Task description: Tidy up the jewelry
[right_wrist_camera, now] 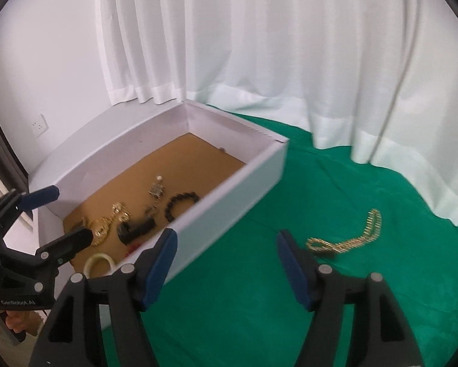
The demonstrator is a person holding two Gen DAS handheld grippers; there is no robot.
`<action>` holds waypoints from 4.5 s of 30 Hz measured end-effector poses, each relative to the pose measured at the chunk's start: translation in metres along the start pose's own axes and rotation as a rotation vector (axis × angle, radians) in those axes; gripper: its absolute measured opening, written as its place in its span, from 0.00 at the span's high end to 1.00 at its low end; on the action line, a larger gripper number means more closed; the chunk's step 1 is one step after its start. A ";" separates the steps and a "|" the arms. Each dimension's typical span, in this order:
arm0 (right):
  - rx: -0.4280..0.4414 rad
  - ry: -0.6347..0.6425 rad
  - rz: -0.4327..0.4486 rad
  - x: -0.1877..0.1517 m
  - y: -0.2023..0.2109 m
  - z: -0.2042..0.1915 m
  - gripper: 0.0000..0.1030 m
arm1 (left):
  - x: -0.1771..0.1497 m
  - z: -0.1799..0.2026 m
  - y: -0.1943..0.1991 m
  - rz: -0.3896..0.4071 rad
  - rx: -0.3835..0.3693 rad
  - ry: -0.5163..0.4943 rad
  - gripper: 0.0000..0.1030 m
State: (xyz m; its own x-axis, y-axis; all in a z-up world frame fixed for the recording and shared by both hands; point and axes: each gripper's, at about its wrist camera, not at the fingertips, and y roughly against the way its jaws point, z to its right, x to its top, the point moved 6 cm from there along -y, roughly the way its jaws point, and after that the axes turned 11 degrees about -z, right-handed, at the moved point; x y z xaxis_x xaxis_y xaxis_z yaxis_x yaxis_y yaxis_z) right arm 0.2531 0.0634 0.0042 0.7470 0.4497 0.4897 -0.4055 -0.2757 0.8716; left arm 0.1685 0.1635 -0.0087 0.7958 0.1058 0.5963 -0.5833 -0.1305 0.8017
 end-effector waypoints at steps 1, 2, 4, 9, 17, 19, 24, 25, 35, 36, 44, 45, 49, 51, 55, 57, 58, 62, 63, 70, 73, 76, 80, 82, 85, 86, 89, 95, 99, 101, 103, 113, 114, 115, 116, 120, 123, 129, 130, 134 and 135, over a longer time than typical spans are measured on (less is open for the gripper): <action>-0.011 0.000 0.003 -0.004 0.005 0.004 0.33 | 0.000 0.006 0.003 0.006 -0.001 -0.007 0.08; -0.019 -0.003 0.008 -0.009 0.010 0.008 0.33 | 0.000 0.012 0.005 0.009 -0.008 -0.012 0.08; -0.027 -0.019 0.019 -0.017 0.019 0.017 0.33 | 0.000 0.021 0.007 0.007 -0.028 -0.015 0.08; -0.064 -0.053 0.051 -0.041 0.035 0.040 0.33 | -0.010 0.048 0.004 -0.015 -0.081 -0.028 0.08; -0.174 -0.195 0.043 -0.116 0.034 0.098 0.33 | -0.059 0.087 -0.030 -0.103 -0.200 -0.027 0.08; -0.197 -0.238 0.024 -0.140 0.028 0.110 0.33 | -0.076 0.099 -0.046 -0.148 -0.210 -0.043 0.08; -0.216 -0.305 -0.045 -0.191 0.006 0.130 0.33 | -0.104 0.117 -0.075 -0.244 -0.221 -0.064 0.08; -0.216 -0.314 -0.057 -0.199 0.003 0.133 0.33 | -0.106 0.119 -0.078 -0.253 -0.226 -0.067 0.08; -0.175 -0.377 -0.110 -0.230 -0.019 0.147 0.33 | -0.083 0.160 -0.098 -0.286 -0.286 -0.142 0.08; -0.172 -0.379 -0.107 -0.231 -0.018 0.148 0.33 | -0.076 0.166 -0.103 -0.293 -0.302 -0.152 0.08; -0.149 -0.388 -0.096 -0.237 -0.018 0.153 0.33 | 0.000 0.209 -0.164 -0.270 -0.347 -0.182 0.08; -0.143 -0.391 -0.098 -0.237 -0.019 0.154 0.33 | 0.010 0.213 -0.177 -0.261 -0.339 -0.173 0.08; -0.123 -0.395 -0.100 -0.239 -0.019 0.155 0.33 | 0.033 0.231 -0.221 -0.257 -0.340 -0.158 0.09; -0.115 -0.396 -0.098 -0.238 -0.019 0.158 0.33 | 0.037 0.237 -0.238 -0.264 -0.321 -0.162 0.12; -0.109 -0.400 -0.087 -0.239 -0.015 0.161 0.33 | 0.035 0.239 -0.245 -0.224 -0.276 -0.181 0.33; -0.112 -0.403 -0.084 -0.240 -0.017 0.164 0.33 | 0.031 0.239 -0.243 -0.206 -0.259 -0.199 0.57; -0.111 -0.407 -0.085 -0.241 -0.018 0.164 0.33 | 0.029 0.239 -0.241 -0.204 -0.254 -0.207 0.78; -0.102 -0.428 -0.091 -0.244 -0.024 0.168 0.33 | 0.016 0.230 -0.230 -0.225 -0.312 -0.183 0.94; -0.101 -0.431 -0.089 -0.245 -0.024 0.167 0.33 | 0.013 0.227 -0.224 -0.221 -0.318 -0.177 0.94; -0.095 -0.438 -0.084 -0.249 -0.021 0.162 0.33 | -0.020 0.194 -0.174 -0.222 -0.374 -0.145 0.94; -0.091 -0.436 -0.082 -0.248 -0.019 0.158 0.33 | -0.038 0.176 -0.161 -0.239 -0.380 -0.129 0.94; -0.078 -0.431 -0.087 -0.246 -0.019 0.152 0.33 | -0.055 0.161 -0.155 -0.245 -0.364 -0.110 0.94; -0.002 -0.395 -0.100 -0.230 -0.023 0.144 0.33 | -0.071 0.147 -0.156 -0.267 -0.355 -0.074 0.94; 0.036 -0.375 -0.106 -0.213 -0.024 0.146 0.33 | -0.077 0.143 -0.160 -0.282 -0.349 -0.063 0.90; 0.055 -0.311 -0.111 -0.174 -0.030 0.153 0.33 | -0.080 0.140 -0.162 -0.281 -0.372 -0.047 0.74; 0.047 -0.290 -0.112 -0.162 -0.033 0.156 0.33 | -0.079 0.141 -0.162 -0.272 -0.383 -0.049 0.70; 0.016 -0.195 -0.117 -0.114 -0.062 0.166 0.33 | -0.077 0.145 -0.162 -0.249 -0.371 -0.066 0.57; -0.011 -0.013 -0.154 -0.043 -0.139 0.170 0.33 | -0.078 0.147 -0.161 -0.235 -0.353 -0.073 0.56; -0.051 0.107 -0.168 -0.022 -0.175 0.162 0.35 | -0.079 0.141 -0.161 -0.245 -0.376 -0.050 0.56; -0.047 0.123 -0.186 -0.023 -0.185 0.162 0.47 | -0.079 0.140 -0.161 -0.248 -0.389 -0.044 0.56; -0.069 0.130 -0.168 -0.022 -0.180 0.163 0.88 | -0.081 0.139 -0.161 -0.249 -0.395 -0.043 0.56; 0.049 0.054 -0.187 -0.097 -0.107 0.151 0.92 | -0.092 0.132 -0.150 -0.288 -0.419 -0.010 0.51; 0.061 0.044 -0.189 -0.109 -0.097 0.149 0.92 | -0.095 0.131 -0.147 -0.291 -0.418 -0.014 0.51; 0.072 0.031 -0.188 -0.122 -0.086 0.147 0.92 | -0.097 0.130 -0.145 -0.293 -0.416 -0.018 0.50; 0.087 0.012 -0.188 -0.137 -0.075 0.145 0.92 | -0.100 0.129 -0.142 -0.297 -0.415 -0.024 0.49; 0.143 -0.079 -0.192 -0.192 -0.036 0.141 0.92 | -0.112 0.124 -0.129 -0.312 -0.413 -0.057 0.42; 0.166 -0.163 -0.180 -0.228 -0.012 0.140 0.92 | -0.118 0.123 -0.123 -0.322 -0.415 -0.083 0.39; 0.049 -0.256 -0.133 -0.259 0.013 0.148 0.72 | -0.107 0.136 -0.128 -0.308 -0.393 -0.120 0.34; 0.052 -0.274 -0.121 -0.260 0.015 0.150 0.71 | -0.102 0.140 -0.132 -0.302 -0.374 -0.133 0.35; 0.035 -0.298 -0.106 -0.263 0.020 0.155 0.71 | -0.087 0.152 -0.151 -0.293 -0.305 -0.176 0.36; 0.032 -0.295 -0.105 -0.264 0.022 0.155 0.71 | -0.086 0.155 -0.155 -0.295 -0.291 -0.186 0.37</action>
State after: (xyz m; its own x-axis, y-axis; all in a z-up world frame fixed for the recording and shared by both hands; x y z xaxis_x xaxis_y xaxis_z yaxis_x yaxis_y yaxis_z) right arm 0.1290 -0.1929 -0.1099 0.9066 0.2122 0.3646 -0.3043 -0.2698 0.9136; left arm 0.2161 0.0215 -0.1906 0.9349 -0.0856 0.3445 -0.3278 0.1641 0.9304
